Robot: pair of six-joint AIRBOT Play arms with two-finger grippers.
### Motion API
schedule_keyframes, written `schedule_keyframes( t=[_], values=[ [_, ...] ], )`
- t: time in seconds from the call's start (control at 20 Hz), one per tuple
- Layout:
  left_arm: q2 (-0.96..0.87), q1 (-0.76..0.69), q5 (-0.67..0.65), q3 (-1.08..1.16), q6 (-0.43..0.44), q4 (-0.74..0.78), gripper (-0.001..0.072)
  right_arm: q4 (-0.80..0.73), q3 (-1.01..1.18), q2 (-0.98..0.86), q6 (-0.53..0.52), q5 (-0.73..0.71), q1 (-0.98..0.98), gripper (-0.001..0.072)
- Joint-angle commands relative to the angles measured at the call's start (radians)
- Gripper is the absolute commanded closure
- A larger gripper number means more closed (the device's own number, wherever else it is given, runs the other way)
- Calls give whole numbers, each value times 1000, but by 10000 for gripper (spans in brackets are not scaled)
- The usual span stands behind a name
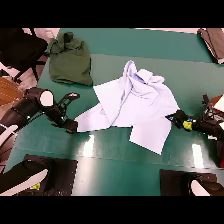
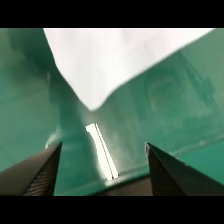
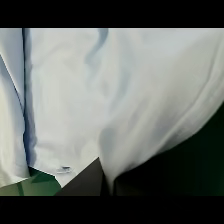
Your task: Fold the shirts.
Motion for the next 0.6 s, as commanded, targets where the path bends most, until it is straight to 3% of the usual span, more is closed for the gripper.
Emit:
schedule_keyframes(
  t=[0.0, 0.4, 0.45, 0.5, 0.55],
  values=[
    [0, -24, 136, -11, -43, 50, 107, 1, 1, 2, -7, 18, -2, 689],
    [-1, -24, 334, -193, -40, -145, 122, 3, 2, 3, -14, 16, -2, 689],
    [-1, -24, 375, -193, -40, -167, 274, 2, 2, 3, -14, 21, -2, 689],
    [-2, -24, 410, -193, -40, -183, 358, 3, 2, 3, -14, 24, -2, 689],
    [-2, -24, 442, -193, -42, -196, 357, 6, 2, 3, -14, 27, -2, 689]
  ],
)
